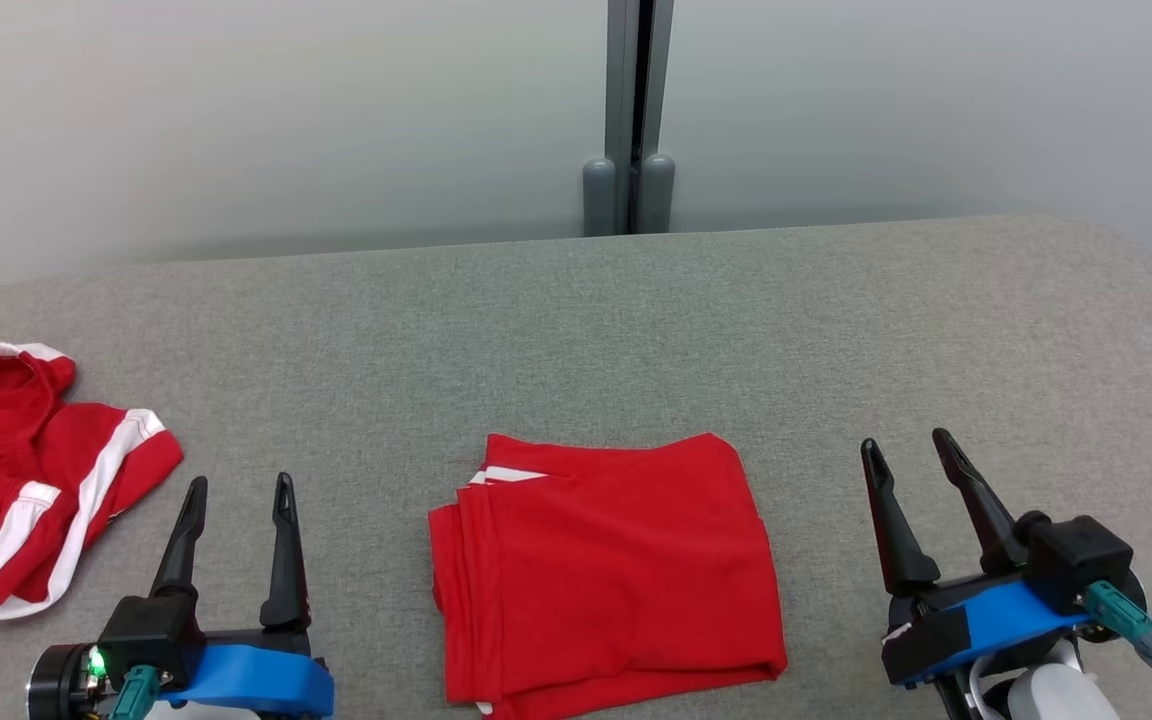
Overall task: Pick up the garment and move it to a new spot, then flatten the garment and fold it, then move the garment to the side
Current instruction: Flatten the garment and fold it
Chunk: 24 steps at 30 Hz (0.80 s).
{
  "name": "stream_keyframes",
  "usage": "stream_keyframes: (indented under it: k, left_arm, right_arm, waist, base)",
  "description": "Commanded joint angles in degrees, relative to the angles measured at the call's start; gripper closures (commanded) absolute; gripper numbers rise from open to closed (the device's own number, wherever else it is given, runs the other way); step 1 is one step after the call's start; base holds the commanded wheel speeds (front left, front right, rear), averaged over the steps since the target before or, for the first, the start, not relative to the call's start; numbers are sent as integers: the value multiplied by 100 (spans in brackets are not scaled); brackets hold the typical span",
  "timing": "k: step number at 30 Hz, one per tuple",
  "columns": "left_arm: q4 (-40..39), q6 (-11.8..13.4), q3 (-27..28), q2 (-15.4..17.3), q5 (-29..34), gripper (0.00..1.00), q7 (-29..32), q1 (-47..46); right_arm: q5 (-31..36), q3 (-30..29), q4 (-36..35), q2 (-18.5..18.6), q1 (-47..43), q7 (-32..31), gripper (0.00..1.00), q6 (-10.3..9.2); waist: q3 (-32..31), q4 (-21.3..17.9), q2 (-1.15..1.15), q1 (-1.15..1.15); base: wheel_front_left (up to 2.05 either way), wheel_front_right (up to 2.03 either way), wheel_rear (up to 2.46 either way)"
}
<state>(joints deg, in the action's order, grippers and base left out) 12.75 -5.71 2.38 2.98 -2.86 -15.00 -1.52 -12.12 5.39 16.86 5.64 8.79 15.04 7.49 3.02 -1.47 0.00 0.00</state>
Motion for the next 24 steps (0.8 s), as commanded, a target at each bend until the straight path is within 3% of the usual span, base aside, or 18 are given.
stream_keyframes:
  k: [1, 24]
  left_arm:
    - [-20, -18, 22, 27, 10, 0, -25, 43]
    - [131, -32, 50, 71, 21, 0, -25, 218]
  right_arm:
    - [66, -75, -83, -40, -155, 18, 0, 1]
    - [286, -491, -200, -245, -646, 18, 0, 1]
  waist:
    - [-51, -55, 0, 0]
    - [-227, 81, 0, 0]
  base:
    - [0, 0, 0]
    - [0, 0, 0]
